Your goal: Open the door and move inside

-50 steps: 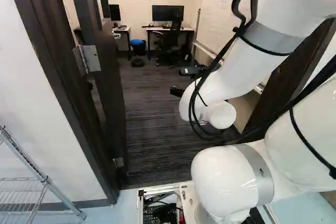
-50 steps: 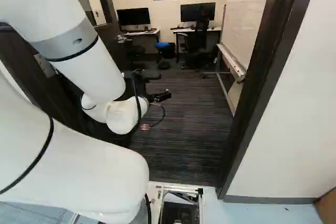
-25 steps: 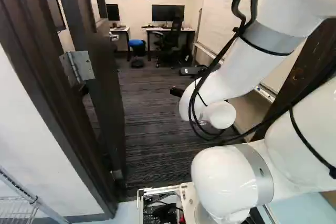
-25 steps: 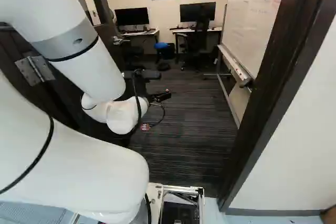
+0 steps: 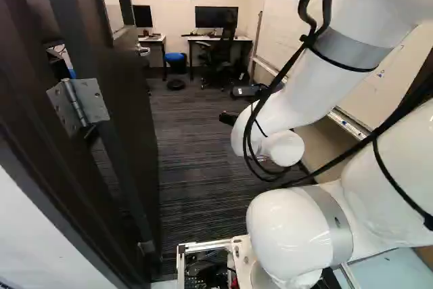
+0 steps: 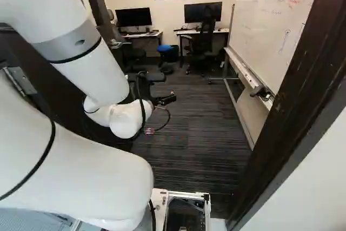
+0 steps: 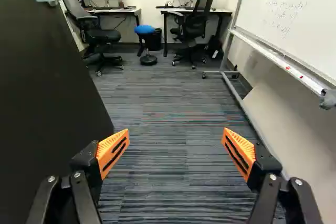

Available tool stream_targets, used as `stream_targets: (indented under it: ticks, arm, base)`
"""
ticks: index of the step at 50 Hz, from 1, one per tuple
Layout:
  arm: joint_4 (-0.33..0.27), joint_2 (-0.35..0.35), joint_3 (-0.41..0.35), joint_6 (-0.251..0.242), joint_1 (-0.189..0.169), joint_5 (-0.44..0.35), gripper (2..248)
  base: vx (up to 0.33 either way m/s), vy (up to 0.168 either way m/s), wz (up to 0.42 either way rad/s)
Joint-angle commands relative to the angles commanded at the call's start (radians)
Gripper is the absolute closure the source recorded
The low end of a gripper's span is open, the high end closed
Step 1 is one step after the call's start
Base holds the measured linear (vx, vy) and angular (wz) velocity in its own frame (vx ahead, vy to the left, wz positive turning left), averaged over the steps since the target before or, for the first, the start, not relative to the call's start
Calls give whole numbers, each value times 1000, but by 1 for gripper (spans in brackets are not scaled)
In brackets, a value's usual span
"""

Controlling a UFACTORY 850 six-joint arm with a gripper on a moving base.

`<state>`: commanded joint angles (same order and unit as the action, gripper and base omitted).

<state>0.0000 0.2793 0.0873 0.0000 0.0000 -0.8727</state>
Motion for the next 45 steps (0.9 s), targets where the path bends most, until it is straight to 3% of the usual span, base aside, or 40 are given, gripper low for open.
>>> stream_targets:
  ticks: [45]
  arm:
    - [0, 0, 0, 0, 0, 0, 3]
  base:
    - [160, 6, -8]
